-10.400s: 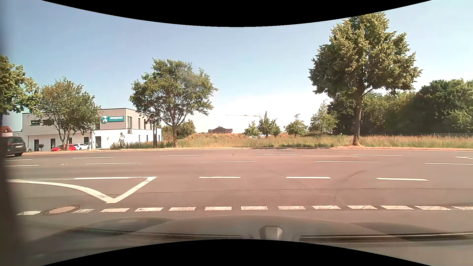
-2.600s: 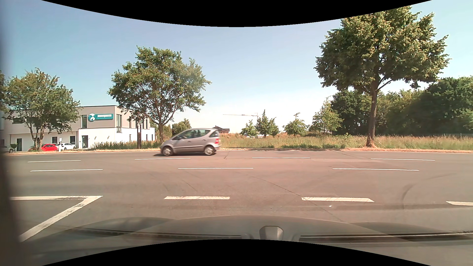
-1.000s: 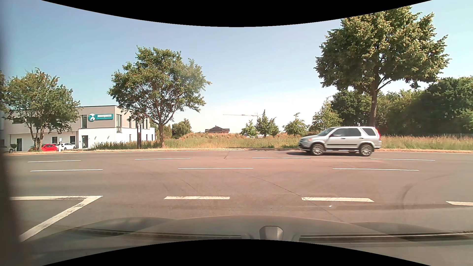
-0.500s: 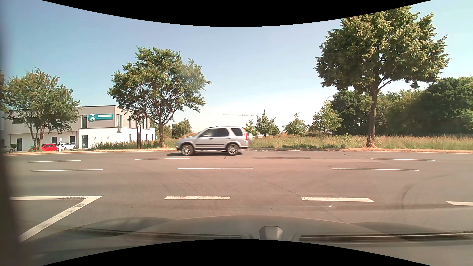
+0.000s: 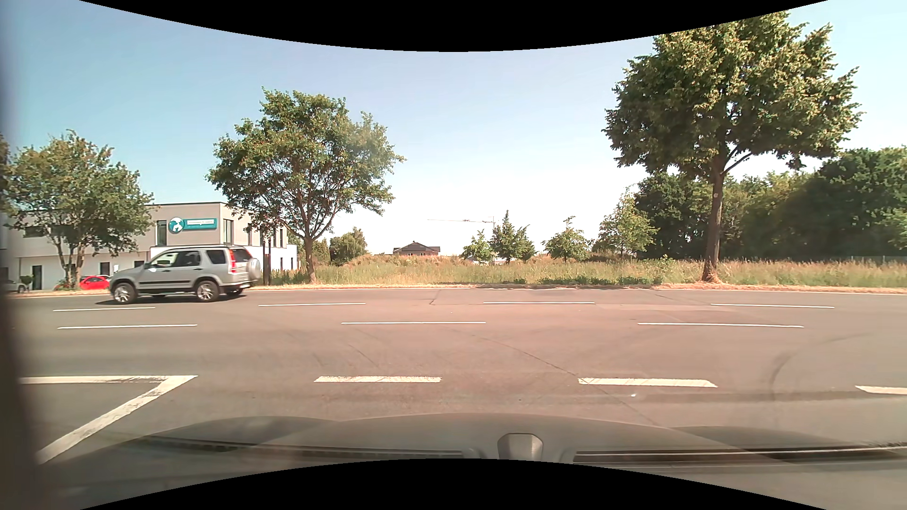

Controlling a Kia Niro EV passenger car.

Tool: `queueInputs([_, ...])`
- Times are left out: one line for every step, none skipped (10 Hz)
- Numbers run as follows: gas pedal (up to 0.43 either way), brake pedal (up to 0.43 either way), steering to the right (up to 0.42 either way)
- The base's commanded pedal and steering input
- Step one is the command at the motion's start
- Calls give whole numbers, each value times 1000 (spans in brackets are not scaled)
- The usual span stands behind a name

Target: Follow the waypoints while adhering to traffic rules and regulations

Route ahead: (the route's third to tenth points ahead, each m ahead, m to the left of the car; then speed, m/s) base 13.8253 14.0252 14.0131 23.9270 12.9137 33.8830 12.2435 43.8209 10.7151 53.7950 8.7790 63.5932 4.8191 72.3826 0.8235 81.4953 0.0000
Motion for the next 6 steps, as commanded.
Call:
queueInputs([0,213,19])
queueInputs([0,220,18])
queueInputs([0,220,18])
queueInputs([0,220,19])
queueInputs([0,220,19])
queueInputs([0,220,19])
